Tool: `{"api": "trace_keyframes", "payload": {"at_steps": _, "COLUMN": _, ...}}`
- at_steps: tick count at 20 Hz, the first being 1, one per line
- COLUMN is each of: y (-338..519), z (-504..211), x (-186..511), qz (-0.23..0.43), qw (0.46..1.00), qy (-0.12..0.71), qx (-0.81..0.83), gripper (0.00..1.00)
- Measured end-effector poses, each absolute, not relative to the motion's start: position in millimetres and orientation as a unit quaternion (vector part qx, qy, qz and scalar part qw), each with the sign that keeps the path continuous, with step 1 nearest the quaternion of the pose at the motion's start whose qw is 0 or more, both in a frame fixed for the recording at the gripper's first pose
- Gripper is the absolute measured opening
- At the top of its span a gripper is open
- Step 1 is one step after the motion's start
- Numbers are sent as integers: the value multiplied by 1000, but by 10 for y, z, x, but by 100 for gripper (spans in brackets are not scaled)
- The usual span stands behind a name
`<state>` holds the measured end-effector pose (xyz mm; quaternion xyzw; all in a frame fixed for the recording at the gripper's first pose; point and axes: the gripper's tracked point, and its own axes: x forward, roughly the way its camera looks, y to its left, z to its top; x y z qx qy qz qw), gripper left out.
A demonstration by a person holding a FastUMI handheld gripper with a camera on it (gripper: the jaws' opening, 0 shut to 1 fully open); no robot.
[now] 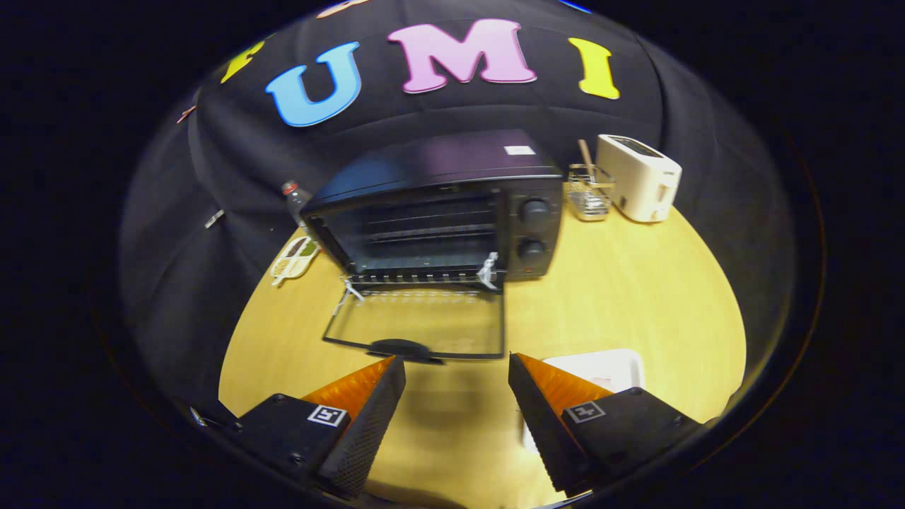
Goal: Open the toaster oven, put the food inside, and close the toaster oven door.
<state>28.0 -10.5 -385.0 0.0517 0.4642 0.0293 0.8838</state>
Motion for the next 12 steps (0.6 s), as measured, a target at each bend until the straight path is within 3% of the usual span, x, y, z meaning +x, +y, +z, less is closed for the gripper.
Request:
{"api": "trace_keyframes", "payload": {"at_steps": 5, "y": -1328, "z": -4039, "x": 116, "qz": -37, "qw": 870, "qy": 491, "qx": -4, "gripper": 94}}
{"api": "trace_keyframes", "payload": {"at_steps": 12, "y": -1947, "z": -4767, "x": -206, "qz": -42, "qw": 812, "qy": 582, "qx": -30, "gripper": 67}}
